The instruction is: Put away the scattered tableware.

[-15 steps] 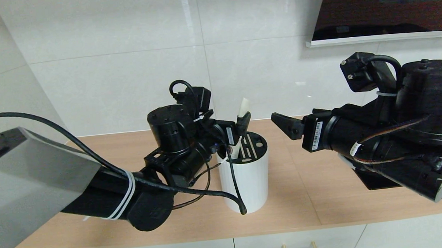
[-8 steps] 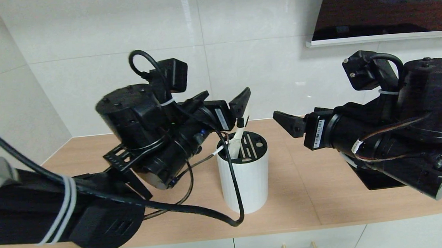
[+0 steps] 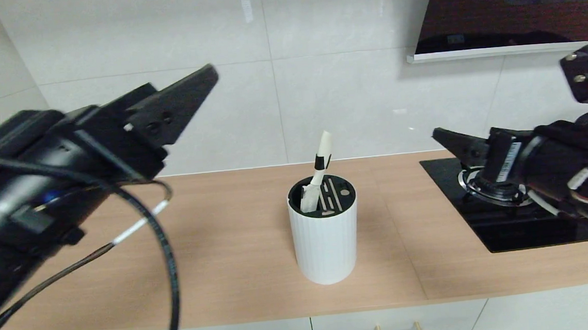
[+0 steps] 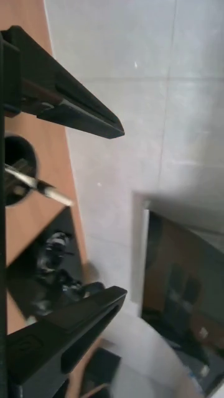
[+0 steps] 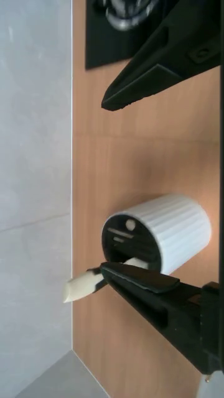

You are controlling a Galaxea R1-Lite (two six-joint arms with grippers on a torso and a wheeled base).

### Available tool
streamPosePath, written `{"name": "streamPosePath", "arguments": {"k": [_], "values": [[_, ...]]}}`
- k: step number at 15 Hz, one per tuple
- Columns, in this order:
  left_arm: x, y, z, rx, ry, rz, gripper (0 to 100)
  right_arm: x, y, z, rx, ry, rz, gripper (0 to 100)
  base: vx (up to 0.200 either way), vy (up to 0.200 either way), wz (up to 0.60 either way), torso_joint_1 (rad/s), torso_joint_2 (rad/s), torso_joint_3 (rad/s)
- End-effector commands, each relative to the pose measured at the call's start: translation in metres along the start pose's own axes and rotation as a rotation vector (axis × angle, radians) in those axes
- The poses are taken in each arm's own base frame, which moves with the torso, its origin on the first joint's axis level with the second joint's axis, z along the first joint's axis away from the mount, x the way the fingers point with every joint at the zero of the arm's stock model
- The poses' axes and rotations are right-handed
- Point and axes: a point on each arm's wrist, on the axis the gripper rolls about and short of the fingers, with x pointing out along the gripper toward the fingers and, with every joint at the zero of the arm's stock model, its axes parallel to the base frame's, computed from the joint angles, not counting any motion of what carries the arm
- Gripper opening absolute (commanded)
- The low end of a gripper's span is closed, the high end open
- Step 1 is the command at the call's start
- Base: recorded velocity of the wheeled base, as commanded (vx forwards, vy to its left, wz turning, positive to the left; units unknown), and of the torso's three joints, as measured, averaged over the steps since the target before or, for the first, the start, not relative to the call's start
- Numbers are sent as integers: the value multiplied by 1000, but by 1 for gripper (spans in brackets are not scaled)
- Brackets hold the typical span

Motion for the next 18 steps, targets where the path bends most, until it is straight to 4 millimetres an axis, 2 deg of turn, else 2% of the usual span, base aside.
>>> {"name": "streamPosePath", "arguments": {"k": [1, 3, 5, 6, 7, 8, 11, 12, 13, 15, 18], "values": [[-102, 16, 22, 27, -19, 34, 100, -83, -40, 4, 16, -110, -44, 100, 0, 0, 0, 0, 0, 0], [-146, 27, 15, 51, 39, 122, 100, -115, -65, -11, 3, -144, -145, 100, 0, 0, 0, 0, 0, 0], [-180, 30, 11, 72, 50, 182, 100, -144, -75, -16, -5, -198, -140, 100, 0, 0, 0, 0, 0, 0], [-188, 31, 7, 79, 51, 205, 100, -152, -76, -18, -13, -202, -146, 100, 0, 0, 0, 0, 0, 0], [-210, 33, -5, 99, 47, 261, 100, -175, -81, -32, -53, -186, -173, 100, 0, 0, 0, 0, 0, 0], [-223, 34, -16, 113, 37, 297, 100, -192, -83, -37, -85, -199, -176, 100, 0, 0, 0, 0, 0, 0], [-243, 33, -35, 145, -2, 337, 100, -217, -86, -47, -114, -196, -179, 100, 0, 0, 0, 0, 0, 0], [-252, 30, -40, 166, -53, 344, 100, -227, -86, -54, -144, -216, -230, 100, 0, 0, 0, 0, 0, 0], [-253, 29, -42, 170, -60, 351, 100, -228, -86, -57, -148, -219, -249, 100, 0, 0, 0, 0, 0, 0], [-253, 30, -44, 198, -96, 427, 100, -246, -82, -76, -231, -293, -252, 100, 0, 0, 0, 0, 0, 0], [-260, 25, -56, 278, -192, 522, 100, -248, -81, -80, -246, -348, -380, 100, 0, 0, 0, 0, 0, 0]]}}
